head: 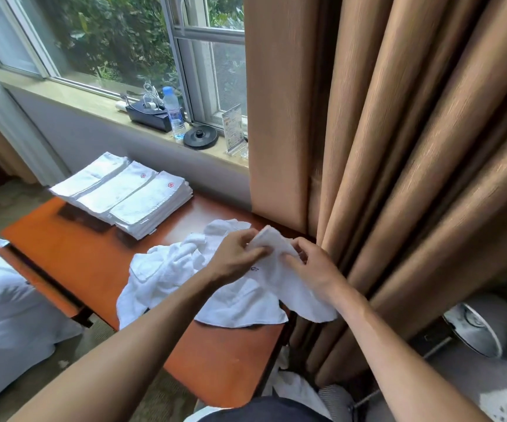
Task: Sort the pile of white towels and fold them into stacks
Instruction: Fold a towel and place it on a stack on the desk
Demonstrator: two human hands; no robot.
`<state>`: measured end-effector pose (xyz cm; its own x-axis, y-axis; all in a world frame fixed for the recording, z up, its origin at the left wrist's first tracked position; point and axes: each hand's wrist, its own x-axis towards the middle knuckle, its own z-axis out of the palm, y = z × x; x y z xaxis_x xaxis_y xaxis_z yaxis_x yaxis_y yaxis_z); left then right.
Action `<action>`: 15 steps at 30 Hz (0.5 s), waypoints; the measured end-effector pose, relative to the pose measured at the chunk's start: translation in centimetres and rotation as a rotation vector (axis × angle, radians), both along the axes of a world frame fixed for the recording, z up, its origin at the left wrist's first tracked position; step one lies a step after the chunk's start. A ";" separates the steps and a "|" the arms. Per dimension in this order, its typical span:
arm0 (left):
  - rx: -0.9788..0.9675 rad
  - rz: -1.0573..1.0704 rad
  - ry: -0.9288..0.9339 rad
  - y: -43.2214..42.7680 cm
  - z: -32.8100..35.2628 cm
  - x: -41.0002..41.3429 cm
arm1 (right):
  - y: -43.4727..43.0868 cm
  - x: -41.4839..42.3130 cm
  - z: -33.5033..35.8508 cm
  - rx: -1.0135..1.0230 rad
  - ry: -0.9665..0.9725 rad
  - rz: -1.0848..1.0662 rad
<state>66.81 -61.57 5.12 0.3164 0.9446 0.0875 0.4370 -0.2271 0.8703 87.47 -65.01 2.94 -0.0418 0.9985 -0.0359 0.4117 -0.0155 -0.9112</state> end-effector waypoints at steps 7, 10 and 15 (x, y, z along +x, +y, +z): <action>0.028 0.020 0.026 0.1 0.3 0.9 | 0.6 -1.1 0.7 0.082 0.100 -0.138; -0.057 0.030 -0.005 -0.1 -0.1 0.6 | 0.5 -0.8 0.5 0.047 0.085 -0.181; -0.027 0.067 -0.058 -1.1 -0.4 1.9 | 0.4 -1.5 -0.3 0.170 -0.020 -0.405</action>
<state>68.68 -62.71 4.69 0.2474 0.9657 0.0785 0.3994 -0.1754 0.8998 86.00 -64.57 2.64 0.3530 0.9261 0.1330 0.4207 -0.0301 -0.9067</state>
